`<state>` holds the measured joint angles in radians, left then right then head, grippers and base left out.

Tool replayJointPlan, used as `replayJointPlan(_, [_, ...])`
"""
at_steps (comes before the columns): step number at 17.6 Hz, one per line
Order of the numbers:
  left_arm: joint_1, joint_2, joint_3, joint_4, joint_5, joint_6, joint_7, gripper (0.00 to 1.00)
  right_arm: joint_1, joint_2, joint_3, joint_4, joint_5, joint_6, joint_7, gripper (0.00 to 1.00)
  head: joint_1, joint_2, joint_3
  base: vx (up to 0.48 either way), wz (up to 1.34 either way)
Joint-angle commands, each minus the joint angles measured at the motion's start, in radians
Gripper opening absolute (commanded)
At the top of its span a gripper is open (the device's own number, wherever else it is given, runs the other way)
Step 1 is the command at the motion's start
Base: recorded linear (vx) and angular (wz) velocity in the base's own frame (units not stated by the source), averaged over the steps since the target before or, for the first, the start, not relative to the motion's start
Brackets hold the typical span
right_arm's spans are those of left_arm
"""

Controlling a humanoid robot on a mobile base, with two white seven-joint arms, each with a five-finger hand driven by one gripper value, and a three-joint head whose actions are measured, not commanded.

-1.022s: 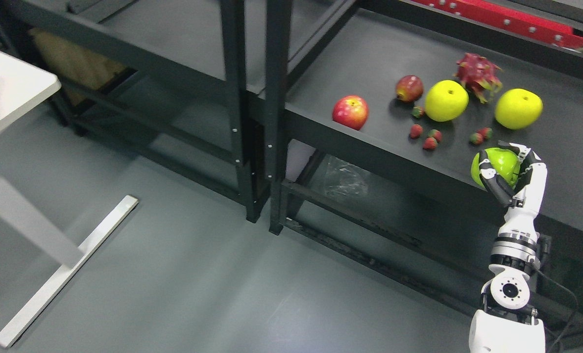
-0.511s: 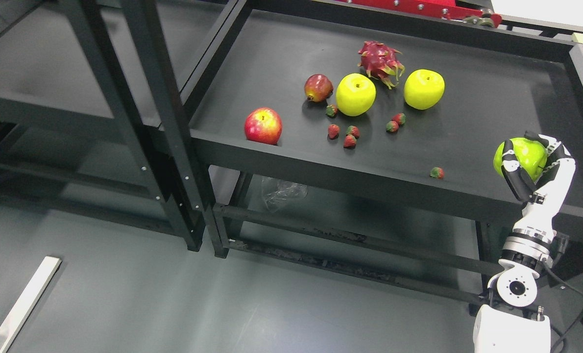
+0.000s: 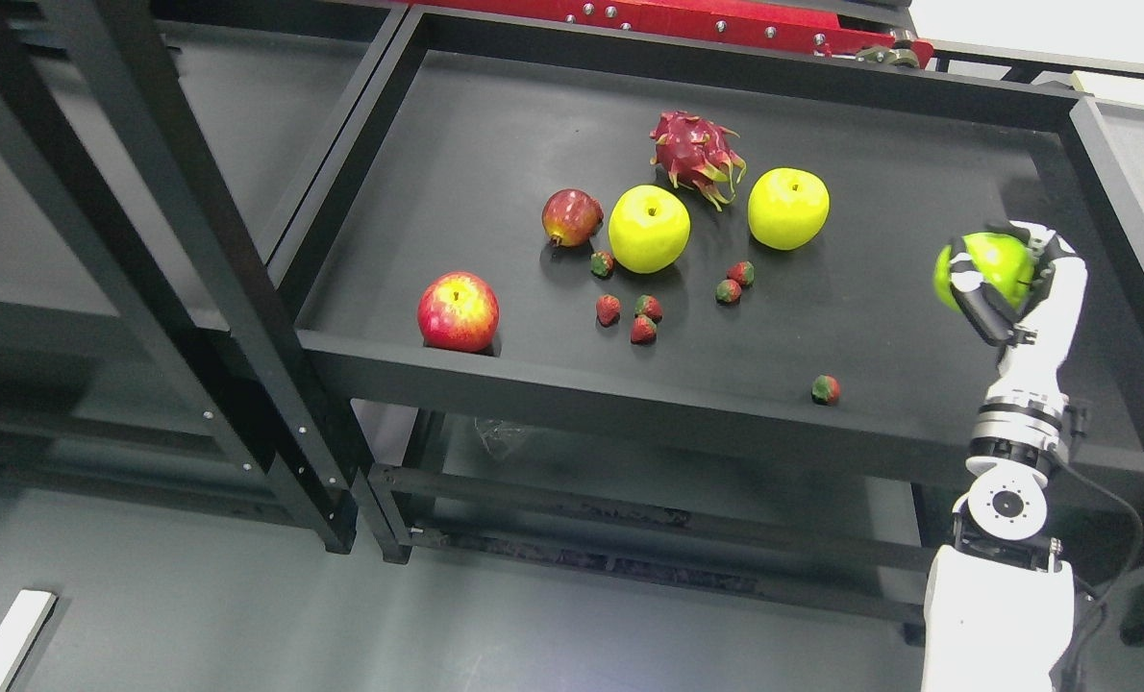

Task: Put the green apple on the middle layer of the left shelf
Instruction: 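Lower the green apple onto the shelf and open the right hand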

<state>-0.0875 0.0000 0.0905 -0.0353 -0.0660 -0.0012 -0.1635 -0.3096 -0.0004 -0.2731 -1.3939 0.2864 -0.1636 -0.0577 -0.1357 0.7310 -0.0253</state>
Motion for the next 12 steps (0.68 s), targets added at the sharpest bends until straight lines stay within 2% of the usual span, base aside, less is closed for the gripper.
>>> replayJointPlan(1, [0.000, 0.017, 0.000, 0.000, 0.000, 0.000, 0.001, 1.00, -0.057, -0.017, 0.132, 0.095, 0.045, 0.065, 0.076, 0.04, 0.0000, 0.000, 0.000, 0.192, -0.06])
replayJointPlan(4, [0.000, 0.017, 0.000, 0.000, 0.000, 0.000, -0.001, 1.00, -0.063, -0.017, 0.160, 0.102, 0.082, 0.072, 0.125, 0.07, 0.0000, 0.000, 0.000, 0.198, -0.03])
replayJointPlan(5, [0.000, 0.017, 0.000, 0.000, 0.000, 0.000, -0.001, 1.00, -0.068, -0.017, 0.160, 0.107, 0.083, 0.084, 0.128, 0.17, 0.0000, 0.000, 0.000, 0.181, -0.02])
replayJointPlan(6, [0.000, 0.017, 0.000, 0.000, 0.000, 0.000, 0.001, 1.00, -0.068, -0.017, 0.157, 0.108, 0.079, 0.099, 0.125, 0.51, 0.0000, 0.000, 0.000, 0.133, -0.01])
replayJointPlan(7, [0.000, 0.017, 0.000, 0.000, 0.000, 0.000, 0.001, 1.00, -0.068, -0.017, 0.153, 0.108, 0.074, 0.099, 0.125, 0.73, 0.0001, 0.000, 0.000, 0.145, -0.02])
replayJointPlan(8, [0.000, 0.017, 0.000, 0.000, 0.000, 0.000, 0.001, 1.00, -0.068, -0.017, 0.153, 0.108, 0.070, 0.101, 0.125, 0.82, 0.0001, 0.000, 0.000, 0.145, -0.02])
replayJointPlan(9, [0.000, 0.017, 0.000, 0.000, 0.000, 0.000, 0.001, 1.00, -0.068, -0.017, 0.153, 0.107, 0.070, 0.102, 0.125, 0.85, 0.0000, 0.000, 0.000, 0.116, -0.02])
replayJointPlan(10, [0.000, 0.017, 0.000, 0.000, 0.000, 0.000, 0.001, 1.00, -0.068, -0.017, 0.153, 0.107, 0.070, 0.101, 0.125, 0.97, 0.0001, 0.000, 0.000, 0.114, -0.02])
replayJointPlan(12, [0.000, 0.017, 0.000, 0.000, 0.000, 0.000, 0.001, 1.00, -0.066, -0.017, 0.152, 0.107, 0.070, 0.101, 0.127, 1.00, 0.0001, 0.000, 0.000, 0.106, -0.03])
